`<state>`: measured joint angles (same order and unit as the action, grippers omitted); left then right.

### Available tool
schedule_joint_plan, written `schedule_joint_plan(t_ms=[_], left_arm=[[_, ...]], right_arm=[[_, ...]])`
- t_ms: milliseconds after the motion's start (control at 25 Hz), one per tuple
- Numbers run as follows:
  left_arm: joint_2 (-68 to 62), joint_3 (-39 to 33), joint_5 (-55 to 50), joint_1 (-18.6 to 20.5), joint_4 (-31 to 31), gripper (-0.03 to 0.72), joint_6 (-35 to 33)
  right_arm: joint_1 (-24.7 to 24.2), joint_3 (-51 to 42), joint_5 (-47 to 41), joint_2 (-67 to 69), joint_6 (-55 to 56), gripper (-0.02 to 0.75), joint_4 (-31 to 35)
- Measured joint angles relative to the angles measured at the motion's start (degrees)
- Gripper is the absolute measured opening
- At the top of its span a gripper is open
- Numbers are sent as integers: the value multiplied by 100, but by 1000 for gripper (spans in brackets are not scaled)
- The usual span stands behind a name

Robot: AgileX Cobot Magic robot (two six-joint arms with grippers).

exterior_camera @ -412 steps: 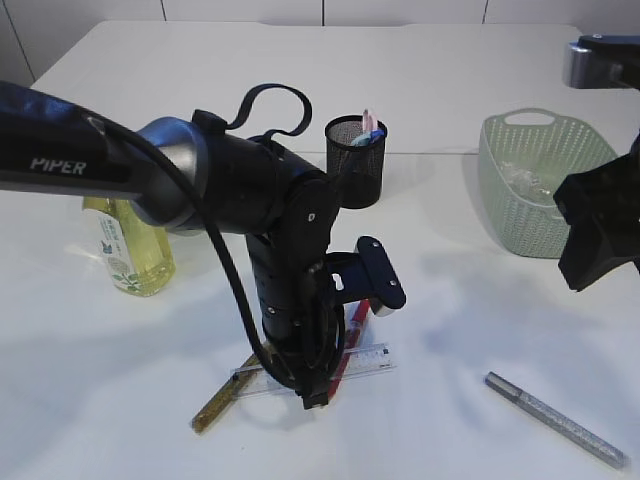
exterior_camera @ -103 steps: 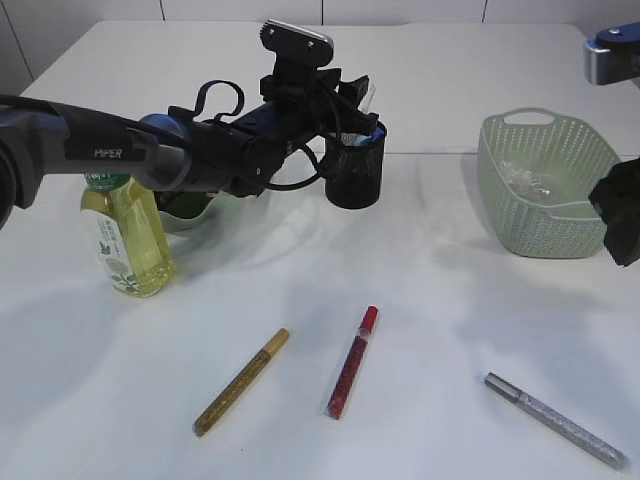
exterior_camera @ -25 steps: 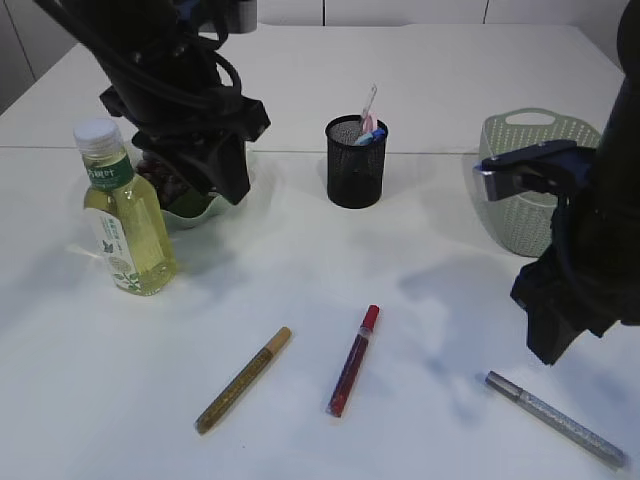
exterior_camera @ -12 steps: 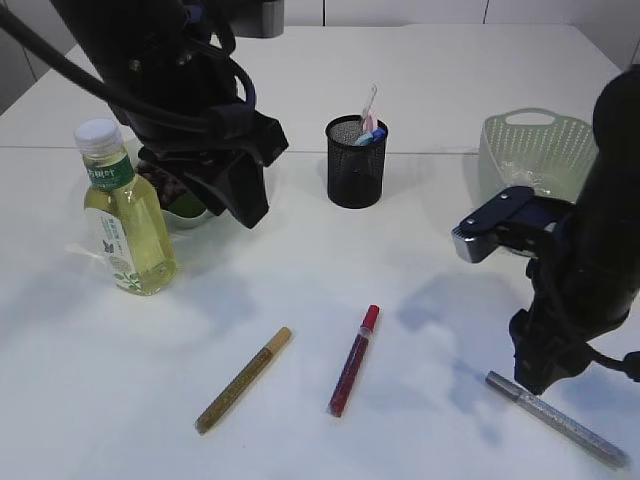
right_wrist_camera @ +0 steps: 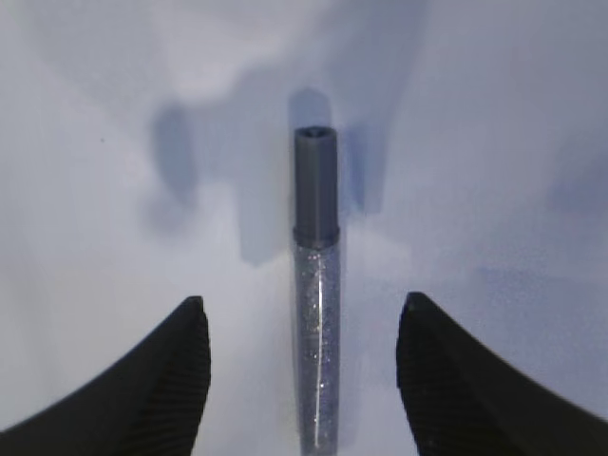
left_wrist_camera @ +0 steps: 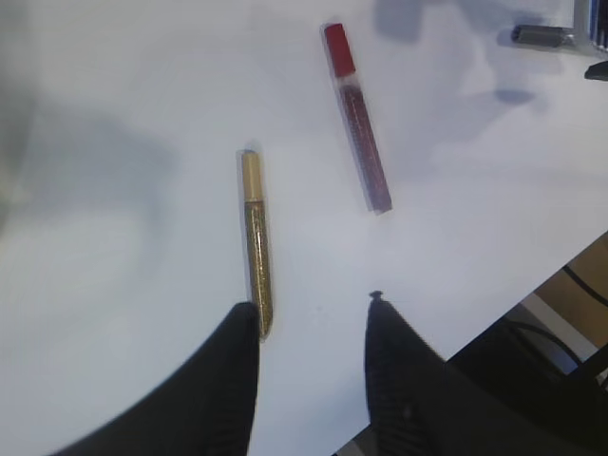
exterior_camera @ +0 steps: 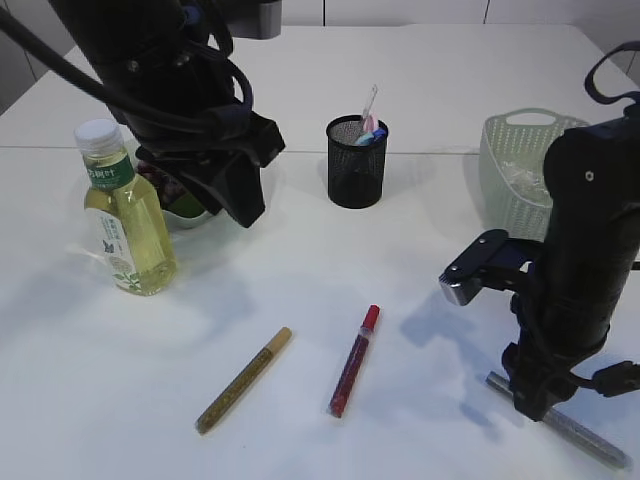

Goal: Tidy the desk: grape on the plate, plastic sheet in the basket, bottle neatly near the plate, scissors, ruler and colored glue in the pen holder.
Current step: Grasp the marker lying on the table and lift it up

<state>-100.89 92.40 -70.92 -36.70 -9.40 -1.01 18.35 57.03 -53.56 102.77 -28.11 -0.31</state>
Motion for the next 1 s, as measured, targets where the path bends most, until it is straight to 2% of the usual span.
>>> schedule_joint_plan(t_ms=[160,400,1000], left_arm=[[0,0,0,0,23,271,0],[0,0,0,0,93,269,0],[0,0,0,0,180,269,0]], right_arm=[[0,0,85,170,-24,484,-37],[0,0,340,305,-47,426,-99],[0,0,637,305,-47,405,113]])
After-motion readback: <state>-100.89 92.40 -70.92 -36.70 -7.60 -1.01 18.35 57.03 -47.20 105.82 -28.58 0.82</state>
